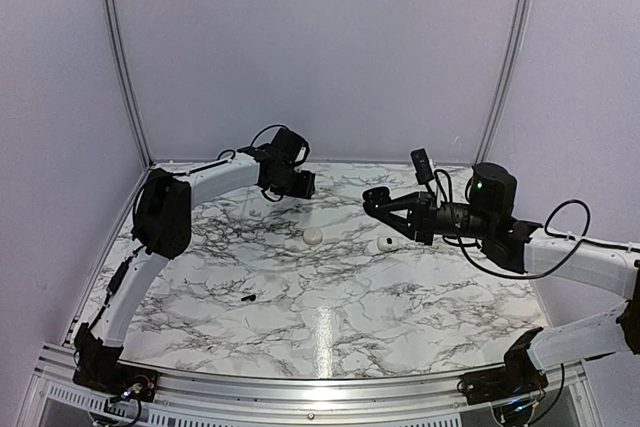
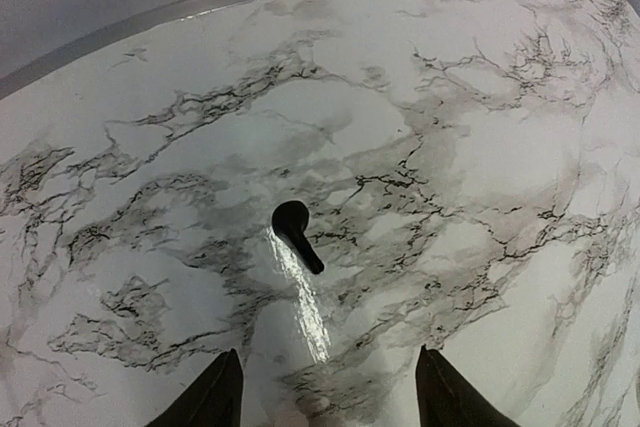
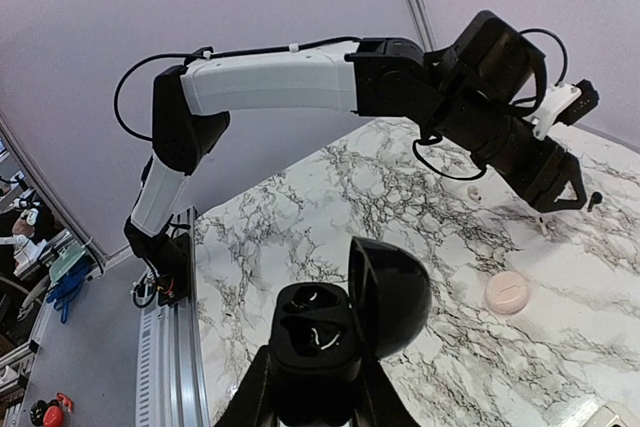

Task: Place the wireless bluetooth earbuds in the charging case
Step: Move the right earbud to the center of the board.

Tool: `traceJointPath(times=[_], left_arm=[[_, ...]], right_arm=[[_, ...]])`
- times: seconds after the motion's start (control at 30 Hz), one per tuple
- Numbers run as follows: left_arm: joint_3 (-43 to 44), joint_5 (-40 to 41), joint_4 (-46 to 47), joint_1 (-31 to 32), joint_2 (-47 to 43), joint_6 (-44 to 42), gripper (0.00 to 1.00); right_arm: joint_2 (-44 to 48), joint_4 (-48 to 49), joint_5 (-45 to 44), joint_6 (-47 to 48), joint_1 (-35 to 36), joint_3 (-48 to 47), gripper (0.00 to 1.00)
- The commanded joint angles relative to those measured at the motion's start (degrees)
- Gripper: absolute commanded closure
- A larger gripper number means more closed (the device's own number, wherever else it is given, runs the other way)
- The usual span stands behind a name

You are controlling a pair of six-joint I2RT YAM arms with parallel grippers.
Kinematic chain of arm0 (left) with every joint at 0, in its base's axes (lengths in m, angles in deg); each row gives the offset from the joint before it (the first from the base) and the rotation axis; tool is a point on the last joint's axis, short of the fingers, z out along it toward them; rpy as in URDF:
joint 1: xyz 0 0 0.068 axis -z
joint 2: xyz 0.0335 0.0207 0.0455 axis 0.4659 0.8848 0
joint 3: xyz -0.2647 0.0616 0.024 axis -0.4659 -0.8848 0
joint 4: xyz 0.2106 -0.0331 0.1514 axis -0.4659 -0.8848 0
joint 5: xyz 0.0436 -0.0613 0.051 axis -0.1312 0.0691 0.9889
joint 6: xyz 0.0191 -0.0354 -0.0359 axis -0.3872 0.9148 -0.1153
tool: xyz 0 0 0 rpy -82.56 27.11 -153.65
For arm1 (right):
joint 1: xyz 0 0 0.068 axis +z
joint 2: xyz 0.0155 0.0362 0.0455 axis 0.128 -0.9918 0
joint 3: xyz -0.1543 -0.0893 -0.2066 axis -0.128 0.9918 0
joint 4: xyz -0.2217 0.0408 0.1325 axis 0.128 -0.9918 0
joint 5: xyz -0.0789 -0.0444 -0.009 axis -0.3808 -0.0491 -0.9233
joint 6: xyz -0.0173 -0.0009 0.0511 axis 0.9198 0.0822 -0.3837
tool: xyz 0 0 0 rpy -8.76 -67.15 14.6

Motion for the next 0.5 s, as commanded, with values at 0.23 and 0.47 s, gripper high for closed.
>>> traceJointPath(times=[0.23,0.47], left_arm=[[11.80,3.71,-2.87,-0.36,10.36,1.69,0.46],[15.46,7.82,-2.94,-0.49,13.39,1.70,0.52]], right_arm=[[0.49,1.72,0.56,-0.24,-0.50,-0.20,1.00],[0.06,1.79,0.26,-0.15,-0.57,-0.40,1.00]])
